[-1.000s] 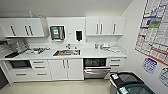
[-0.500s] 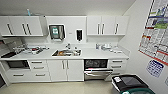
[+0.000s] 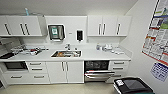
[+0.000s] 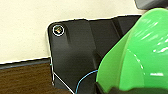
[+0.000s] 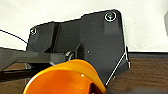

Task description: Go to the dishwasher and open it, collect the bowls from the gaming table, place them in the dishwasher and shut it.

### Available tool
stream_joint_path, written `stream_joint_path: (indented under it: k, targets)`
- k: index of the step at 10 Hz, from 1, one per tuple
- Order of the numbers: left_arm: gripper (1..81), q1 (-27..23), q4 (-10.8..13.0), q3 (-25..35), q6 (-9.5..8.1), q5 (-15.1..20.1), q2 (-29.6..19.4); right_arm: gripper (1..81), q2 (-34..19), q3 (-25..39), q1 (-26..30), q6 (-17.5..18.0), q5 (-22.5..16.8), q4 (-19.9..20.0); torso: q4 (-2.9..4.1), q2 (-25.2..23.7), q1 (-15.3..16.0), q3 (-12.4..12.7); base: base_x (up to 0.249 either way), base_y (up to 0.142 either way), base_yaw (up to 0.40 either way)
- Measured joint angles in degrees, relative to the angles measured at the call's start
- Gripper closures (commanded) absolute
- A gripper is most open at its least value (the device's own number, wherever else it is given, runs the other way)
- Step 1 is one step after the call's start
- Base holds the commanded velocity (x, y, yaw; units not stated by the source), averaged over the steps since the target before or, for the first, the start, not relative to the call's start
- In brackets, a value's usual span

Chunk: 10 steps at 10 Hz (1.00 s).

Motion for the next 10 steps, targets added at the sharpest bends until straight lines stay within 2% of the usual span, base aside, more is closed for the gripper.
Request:
stream_joint_path:
  k: [10]
  targets:
    - [81.1,0.0,0.0,0.0,0.02,0.0,0.0,81.1,-0.1,0.0,0.1,0.0,0.0,0.0,0.0,0.0,0.0,0.0,0.155,0.0,0.0]
